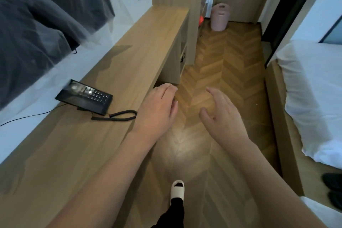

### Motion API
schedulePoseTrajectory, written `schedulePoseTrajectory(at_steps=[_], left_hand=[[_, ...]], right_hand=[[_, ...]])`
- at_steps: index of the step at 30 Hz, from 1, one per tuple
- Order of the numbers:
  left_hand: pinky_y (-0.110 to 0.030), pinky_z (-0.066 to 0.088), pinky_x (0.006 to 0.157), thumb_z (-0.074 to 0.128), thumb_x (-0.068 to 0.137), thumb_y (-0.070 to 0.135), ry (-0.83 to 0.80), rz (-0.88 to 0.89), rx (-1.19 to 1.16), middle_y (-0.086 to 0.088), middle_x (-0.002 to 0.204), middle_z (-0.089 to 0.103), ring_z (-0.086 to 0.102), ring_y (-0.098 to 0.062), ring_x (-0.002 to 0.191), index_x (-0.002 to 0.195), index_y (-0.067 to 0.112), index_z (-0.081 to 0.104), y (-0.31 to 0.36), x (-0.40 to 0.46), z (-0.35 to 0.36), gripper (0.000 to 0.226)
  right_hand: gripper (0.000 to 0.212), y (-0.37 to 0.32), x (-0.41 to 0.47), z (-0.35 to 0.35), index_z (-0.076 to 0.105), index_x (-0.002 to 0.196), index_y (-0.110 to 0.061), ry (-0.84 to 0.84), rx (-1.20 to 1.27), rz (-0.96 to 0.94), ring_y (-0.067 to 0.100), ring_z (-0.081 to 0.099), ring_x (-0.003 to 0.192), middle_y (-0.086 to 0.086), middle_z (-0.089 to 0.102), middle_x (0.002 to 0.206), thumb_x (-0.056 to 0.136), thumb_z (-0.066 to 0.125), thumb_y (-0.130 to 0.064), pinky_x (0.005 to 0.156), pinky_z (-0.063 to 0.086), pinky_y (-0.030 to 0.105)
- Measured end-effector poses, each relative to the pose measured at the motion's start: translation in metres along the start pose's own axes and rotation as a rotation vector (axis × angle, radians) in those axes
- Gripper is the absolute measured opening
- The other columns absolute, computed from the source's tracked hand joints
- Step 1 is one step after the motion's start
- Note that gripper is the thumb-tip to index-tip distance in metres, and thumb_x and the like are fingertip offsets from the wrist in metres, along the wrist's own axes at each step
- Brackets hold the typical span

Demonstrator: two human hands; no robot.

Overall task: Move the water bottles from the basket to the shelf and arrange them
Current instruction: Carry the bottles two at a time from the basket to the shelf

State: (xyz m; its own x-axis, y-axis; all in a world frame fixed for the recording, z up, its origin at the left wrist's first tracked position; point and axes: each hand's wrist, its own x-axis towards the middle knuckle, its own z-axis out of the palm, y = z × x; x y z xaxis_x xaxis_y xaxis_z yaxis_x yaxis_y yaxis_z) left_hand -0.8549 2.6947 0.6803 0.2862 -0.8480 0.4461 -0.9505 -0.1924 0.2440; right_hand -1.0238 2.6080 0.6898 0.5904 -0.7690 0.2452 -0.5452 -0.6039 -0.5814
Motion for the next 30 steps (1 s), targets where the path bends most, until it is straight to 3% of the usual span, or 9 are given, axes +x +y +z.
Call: schedulePoseTrajectory(at_steps=[3, 5, 7, 10, 12, 14, 30], left_hand=[[-0.033, 0.049, 0.092, 0.058, 0.093, 0.020, 0.013, -0.022, -0.024, -0.006, 0.123, 0.060, 0.056, -0.022, 0.109, 0.123, 0.009, 0.057, -0.021, 0.062, 0.020, 0.031], [-0.033, 0.050, 0.096, 0.059, 0.094, 0.019, 0.019, 0.001, -0.032, -0.007, 0.124, 0.060, 0.057, -0.021, 0.111, 0.124, 0.009, 0.057, -0.034, 0.102, 0.034, 0.032], [-0.031, 0.050, 0.099, 0.059, 0.095, 0.021, 0.006, 0.024, -0.029, -0.005, 0.125, 0.060, 0.057, -0.019, 0.113, 0.126, 0.011, 0.056, -0.046, 0.144, 0.051, 0.033], [-0.029, 0.051, 0.097, 0.060, 0.094, 0.023, -0.004, 0.019, -0.051, -0.004, 0.123, 0.061, 0.058, -0.017, 0.111, 0.125, 0.013, 0.056, -0.054, 0.203, 0.075, 0.032], [-0.031, 0.052, 0.097, 0.061, 0.093, 0.022, -0.008, 0.055, -0.060, -0.006, 0.122, 0.062, 0.059, -0.019, 0.110, 0.123, 0.011, 0.057, -0.055, 0.238, 0.093, 0.033], [-0.032, 0.052, 0.097, 0.061, 0.092, 0.022, -0.005, 0.088, -0.060, -0.007, 0.122, 0.062, 0.060, -0.020, 0.110, 0.123, 0.009, 0.058, -0.058, 0.274, 0.115, 0.033], [-0.031, 0.052, 0.092, 0.059, 0.093, 0.021, -0.028, 0.105, -0.060, -0.004, 0.119, 0.062, 0.059, -0.017, 0.106, 0.121, 0.010, 0.059, -0.071, 0.572, 0.265, 0.030]], right_hand=[[0.055, 0.010, 0.070, 0.002, 0.037, 0.147, -0.023, -0.012, -0.025, 0.035, 0.007, 0.041, 0.132, -0.006, 0.044, 0.147, 0.096, 0.056, -0.028, 0.099, 0.023, 0.007], [0.055, 0.019, 0.114, 0.003, 0.038, 0.147, -0.023, -0.001, -0.033, 0.041, 0.004, 0.039, 0.132, -0.007, 0.045, 0.147, 0.096, 0.057, -0.028, 0.089, 0.016, -0.007], [0.055, 0.030, 0.155, 0.003, 0.039, 0.147, -0.021, 0.018, -0.048, 0.038, 0.004, 0.039, 0.132, -0.006, 0.045, 0.147, 0.096, 0.058, -0.027, 0.081, 0.013, -0.012], [0.054, 0.049, 0.208, 0.002, 0.039, 0.147, -0.021, 0.020, -0.055, 0.065, 0.004, 0.038, 0.134, -0.006, 0.045, 0.148, 0.096, 0.058, -0.027, 0.088, 0.009, -0.009], [0.056, 0.065, 0.241, 0.002, 0.039, 0.147, -0.021, 0.016, -0.059, 0.082, 0.004, 0.038, 0.136, -0.006, 0.044, 0.149, 0.096, 0.059, -0.026, 0.101, 0.013, 0.003], [0.056, 0.083, 0.277, 0.003, 0.038, 0.148, -0.019, 0.019, -0.063, 0.097, 0.006, 0.037, 0.137, -0.004, 0.044, 0.149, 0.095, 0.058, -0.025, 0.103, 0.017, 0.010], [0.056, 0.250, 0.565, -0.022, 0.039, 0.148, -0.019, 0.025, -0.080, 0.128, 0.009, 0.037, 0.139, -0.003, 0.043, 0.151, 0.096, 0.056, -0.028, 0.107, 0.018, 0.014]])
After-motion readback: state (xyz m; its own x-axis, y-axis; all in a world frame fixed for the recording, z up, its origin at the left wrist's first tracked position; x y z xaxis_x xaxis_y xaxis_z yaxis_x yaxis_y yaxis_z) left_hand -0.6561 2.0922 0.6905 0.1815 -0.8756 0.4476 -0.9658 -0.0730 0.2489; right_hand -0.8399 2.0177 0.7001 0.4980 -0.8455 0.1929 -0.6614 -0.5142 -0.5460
